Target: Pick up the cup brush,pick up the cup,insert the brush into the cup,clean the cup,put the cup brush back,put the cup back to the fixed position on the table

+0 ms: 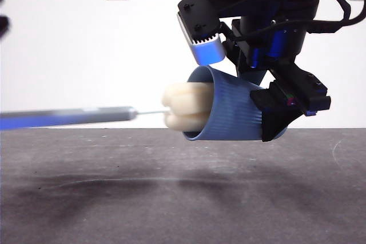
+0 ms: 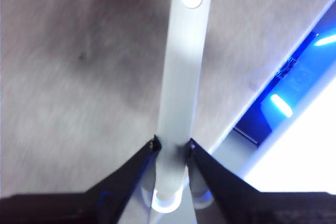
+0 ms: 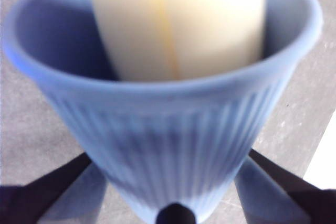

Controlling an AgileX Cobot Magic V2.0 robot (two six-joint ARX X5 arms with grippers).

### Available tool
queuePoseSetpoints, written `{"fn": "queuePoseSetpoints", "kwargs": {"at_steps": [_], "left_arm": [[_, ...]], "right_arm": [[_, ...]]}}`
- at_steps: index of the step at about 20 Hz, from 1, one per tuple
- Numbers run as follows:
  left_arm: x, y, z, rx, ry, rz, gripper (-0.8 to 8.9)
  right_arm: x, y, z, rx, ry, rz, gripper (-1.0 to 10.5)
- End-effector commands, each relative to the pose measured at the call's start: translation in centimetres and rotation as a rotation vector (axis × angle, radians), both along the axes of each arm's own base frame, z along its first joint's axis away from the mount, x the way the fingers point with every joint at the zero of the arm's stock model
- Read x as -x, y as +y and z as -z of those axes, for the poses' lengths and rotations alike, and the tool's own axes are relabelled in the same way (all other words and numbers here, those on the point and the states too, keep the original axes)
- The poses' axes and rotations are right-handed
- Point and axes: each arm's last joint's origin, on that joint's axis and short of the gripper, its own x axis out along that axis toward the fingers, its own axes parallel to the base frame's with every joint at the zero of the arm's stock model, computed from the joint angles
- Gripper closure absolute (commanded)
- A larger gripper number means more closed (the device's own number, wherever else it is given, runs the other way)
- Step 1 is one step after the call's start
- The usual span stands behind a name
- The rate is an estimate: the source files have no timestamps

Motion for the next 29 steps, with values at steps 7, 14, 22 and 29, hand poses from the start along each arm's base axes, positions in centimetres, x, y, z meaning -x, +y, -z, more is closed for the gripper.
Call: {"fn": "queuePoseSetpoints", "kwargs": {"at_steps": [7, 14, 22, 29], "left_arm": [[2.6, 4.5, -2.5, 0.000, -0.091, -0.232, 8.22], [2.3, 4.3, -3.9, 0.255, -0.230, -0.412, 8.22], [-0.4, 2.5, -2.7, 0.458, -0.344, -0.651, 8.22], [-4.0, -0.6, 2.0, 0.509, -0.322, -0.748, 8.22]], "right_arm": [[0.0, 0.1, 0.0, -0.104, -0.006, 0.121, 9.6], [0.2, -0.1, -2.2, -0.596, -0.024, 0.480, 9.6], [3.5, -3.8, -9.2, -1.162, 0.039, 0.639, 9.6], [7.3, -8.5, -14.1, -1.448, 0.034, 0.538, 9.6]]}}
